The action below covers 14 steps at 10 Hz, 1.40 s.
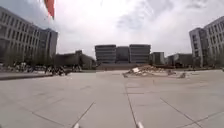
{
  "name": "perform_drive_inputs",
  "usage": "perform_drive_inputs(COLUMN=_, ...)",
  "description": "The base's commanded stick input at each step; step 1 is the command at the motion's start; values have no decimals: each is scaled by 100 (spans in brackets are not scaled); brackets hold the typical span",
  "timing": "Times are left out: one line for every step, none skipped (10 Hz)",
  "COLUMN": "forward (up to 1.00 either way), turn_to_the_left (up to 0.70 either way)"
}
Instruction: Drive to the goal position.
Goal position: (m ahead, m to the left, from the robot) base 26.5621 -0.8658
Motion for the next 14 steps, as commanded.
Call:
perform_drive_inputs(forward=70, turn_to_the_left=0)
perform_drive_inputs(forward=70, turn_to_the_left=0)
perform_drive_inputs(forward=70, turn_to_the_left=0)
perform_drive_inputs(forward=70, turn_to_the_left=0)
perform_drive_inputs(forward=70, turn_to_the_left=0)
perform_drive_inputs(forward=70, turn_to_the_left=0)
perform_drive_inputs(forward=70, turn_to_the_left=0)
perform_drive_inputs(forward=70, turn_to_the_left=0)
perform_drive_inputs(forward=70, turn_to_the_left=0)
perform_drive_inputs(forward=70, turn_to_the_left=0)
perform_drive_inputs(forward=70, turn_to_the_left=0)
perform_drive_inputs(forward=70, turn_to_the_left=0)
perform_drive_inputs(forward=70, turn_to_the_left=0)
perform_drive_inputs(forward=70, turn_to_the_left=0)
